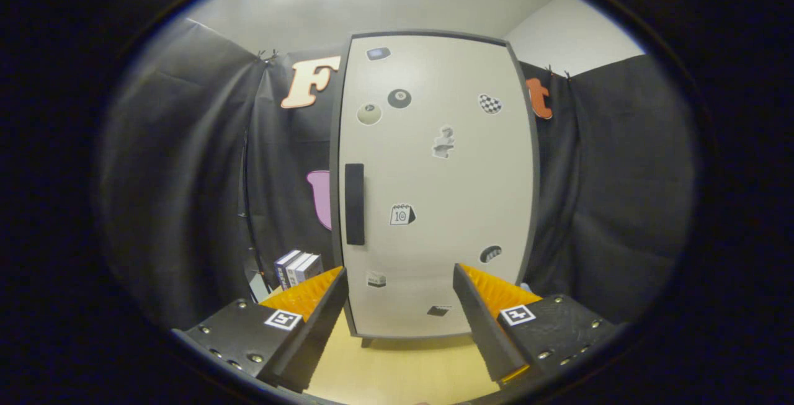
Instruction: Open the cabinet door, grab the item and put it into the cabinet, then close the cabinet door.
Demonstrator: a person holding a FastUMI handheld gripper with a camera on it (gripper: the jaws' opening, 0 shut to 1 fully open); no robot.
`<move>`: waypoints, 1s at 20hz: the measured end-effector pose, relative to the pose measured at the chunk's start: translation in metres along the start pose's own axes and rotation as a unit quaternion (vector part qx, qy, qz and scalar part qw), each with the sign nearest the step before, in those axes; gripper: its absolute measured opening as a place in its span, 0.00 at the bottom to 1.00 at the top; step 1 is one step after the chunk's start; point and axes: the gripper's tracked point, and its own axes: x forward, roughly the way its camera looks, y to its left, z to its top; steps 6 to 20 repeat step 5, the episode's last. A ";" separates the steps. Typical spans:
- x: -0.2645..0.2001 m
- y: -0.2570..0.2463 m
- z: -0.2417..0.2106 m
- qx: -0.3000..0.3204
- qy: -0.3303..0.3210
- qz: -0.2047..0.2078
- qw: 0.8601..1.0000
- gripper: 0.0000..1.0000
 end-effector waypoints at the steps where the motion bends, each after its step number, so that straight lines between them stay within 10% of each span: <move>1: -0.013 -0.005 0.002 -0.001 -0.004 -0.006 1.000 1.00; 20: -0.059 -0.016 0.010 0.006 -0.020 -0.022 1.000 1.00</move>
